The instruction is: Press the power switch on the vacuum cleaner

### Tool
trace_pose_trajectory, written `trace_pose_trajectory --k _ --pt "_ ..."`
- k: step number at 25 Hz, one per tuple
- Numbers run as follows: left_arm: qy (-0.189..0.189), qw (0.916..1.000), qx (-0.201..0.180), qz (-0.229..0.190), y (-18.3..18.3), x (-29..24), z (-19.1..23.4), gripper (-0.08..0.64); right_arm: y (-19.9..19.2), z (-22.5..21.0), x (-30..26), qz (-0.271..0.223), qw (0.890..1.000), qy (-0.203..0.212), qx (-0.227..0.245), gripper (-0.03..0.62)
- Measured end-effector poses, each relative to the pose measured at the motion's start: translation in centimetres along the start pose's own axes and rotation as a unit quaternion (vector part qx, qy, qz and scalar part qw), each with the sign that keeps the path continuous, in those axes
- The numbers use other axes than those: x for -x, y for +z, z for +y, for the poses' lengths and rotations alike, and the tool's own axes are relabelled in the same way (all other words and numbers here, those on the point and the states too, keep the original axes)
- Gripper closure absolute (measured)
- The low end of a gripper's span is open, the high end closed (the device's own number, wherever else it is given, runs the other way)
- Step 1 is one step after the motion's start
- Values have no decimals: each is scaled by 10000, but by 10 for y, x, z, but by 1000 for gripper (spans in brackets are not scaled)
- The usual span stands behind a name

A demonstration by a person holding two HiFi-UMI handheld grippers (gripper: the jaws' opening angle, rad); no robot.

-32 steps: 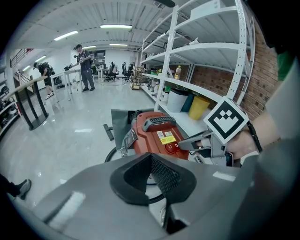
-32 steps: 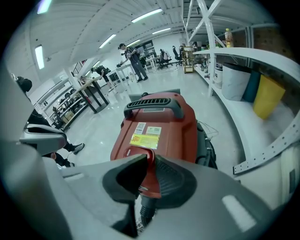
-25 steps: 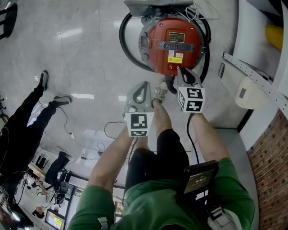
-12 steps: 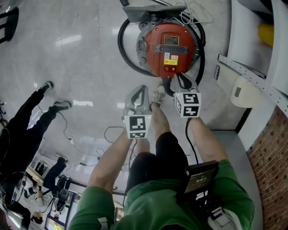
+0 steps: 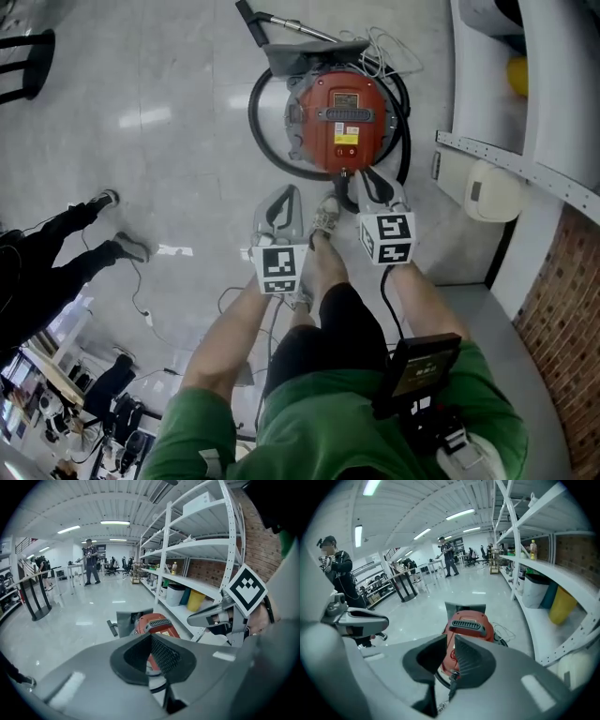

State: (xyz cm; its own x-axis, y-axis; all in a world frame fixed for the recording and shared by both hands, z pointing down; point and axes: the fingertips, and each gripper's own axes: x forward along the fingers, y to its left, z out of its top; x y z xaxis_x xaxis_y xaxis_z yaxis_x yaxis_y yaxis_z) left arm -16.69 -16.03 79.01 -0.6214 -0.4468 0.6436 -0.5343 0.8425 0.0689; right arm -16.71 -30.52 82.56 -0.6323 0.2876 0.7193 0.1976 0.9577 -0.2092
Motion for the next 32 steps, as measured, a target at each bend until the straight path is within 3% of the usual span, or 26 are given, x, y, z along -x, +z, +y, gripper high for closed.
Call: trace_pose_trajectory --k 8,17,25,32 --pt "177 9972 11 -726 50 84 5 554 67 49 90 -925 9956 -61 168 552" --pt "480 9865 -48 -1567 93 185 16 554 122 91 191 -1861 9809 -288 480 555" --pt "605 9747 -95 -2149 117 287 12 554 145 150 291 -2601 9628 -307 669 557" --pt "527 9633 -103 -2630 132 371 -3 554 140 208 360 -3134 9445 -120 973 557"
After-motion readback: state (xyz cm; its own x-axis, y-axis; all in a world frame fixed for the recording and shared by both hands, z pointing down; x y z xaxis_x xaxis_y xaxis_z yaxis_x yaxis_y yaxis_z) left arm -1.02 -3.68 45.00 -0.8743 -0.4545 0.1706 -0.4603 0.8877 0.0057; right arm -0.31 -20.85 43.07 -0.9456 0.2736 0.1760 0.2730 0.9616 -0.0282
